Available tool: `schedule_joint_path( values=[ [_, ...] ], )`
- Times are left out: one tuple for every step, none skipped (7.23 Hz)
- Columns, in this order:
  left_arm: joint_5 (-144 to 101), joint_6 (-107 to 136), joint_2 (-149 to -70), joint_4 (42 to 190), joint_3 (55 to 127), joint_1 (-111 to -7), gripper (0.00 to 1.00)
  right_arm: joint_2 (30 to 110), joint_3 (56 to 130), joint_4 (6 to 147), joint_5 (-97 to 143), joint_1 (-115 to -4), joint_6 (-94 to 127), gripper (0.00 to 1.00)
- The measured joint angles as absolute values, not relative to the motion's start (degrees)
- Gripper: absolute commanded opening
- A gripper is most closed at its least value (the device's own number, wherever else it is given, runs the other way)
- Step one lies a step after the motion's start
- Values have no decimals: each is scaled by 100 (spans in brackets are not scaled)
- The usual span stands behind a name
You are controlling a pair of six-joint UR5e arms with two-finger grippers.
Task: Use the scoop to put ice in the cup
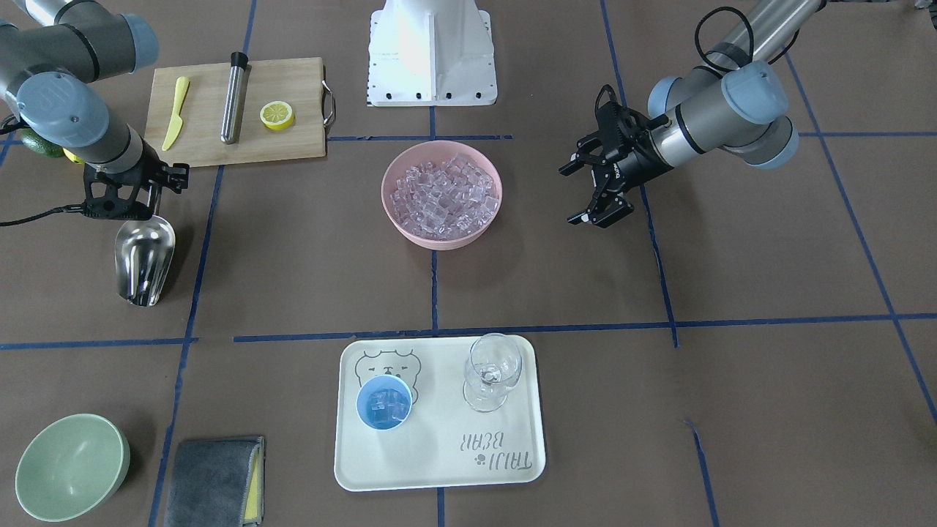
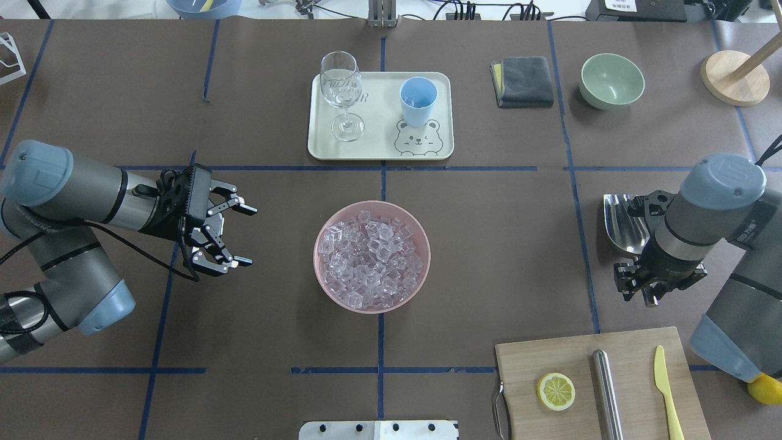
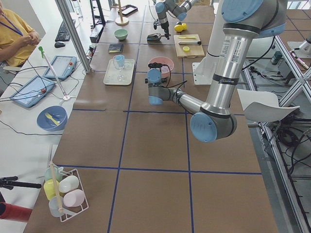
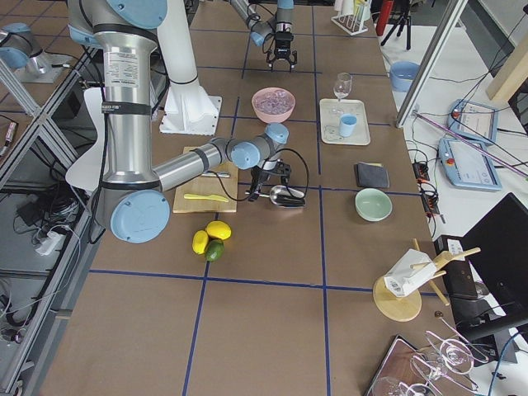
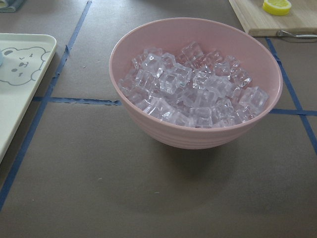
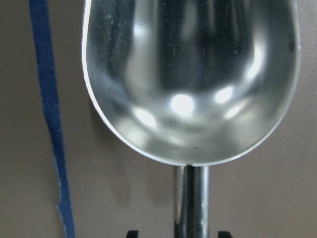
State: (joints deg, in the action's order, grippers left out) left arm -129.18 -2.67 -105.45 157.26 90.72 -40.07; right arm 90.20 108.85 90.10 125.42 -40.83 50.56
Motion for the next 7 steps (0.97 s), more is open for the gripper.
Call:
schedule_joint_path(
  values=[
    [-12914, -268, -10539, 15736, 9075, -4026, 100, 9019, 10941, 9009, 12544, -4103, 5055, 100],
    [-12914, -266, -10526, 15731, 9078, -4092, 100, 9028, 11080, 9023, 12550, -4178, 5054, 100],
    [-12917, -264, -10475, 15719, 9079, -4201, 100, 9062, 11315, 9055, 12588, -4352, 5056, 100],
    [-12917, -264, -10397, 15714, 9079, -4319, 100, 9136, 11596, 9073, 12706, -4612, 5062, 100],
    [-12914, -264, -10334, 15707, 9082, -4445, 100, 9213, 11841, 9077, 12845, -4896, 5067, 100],
    [-12896, -262, -10246, 15696, 9094, -4603, 100, 9265, 12006, 9079, 12925, -5177, 5070, 100],
    [-12862, -258, -10075, 15674, 9106, -4872, 100, 9294, 12060, 9079, 12967, -5520, 5067, 100]
  ],
)
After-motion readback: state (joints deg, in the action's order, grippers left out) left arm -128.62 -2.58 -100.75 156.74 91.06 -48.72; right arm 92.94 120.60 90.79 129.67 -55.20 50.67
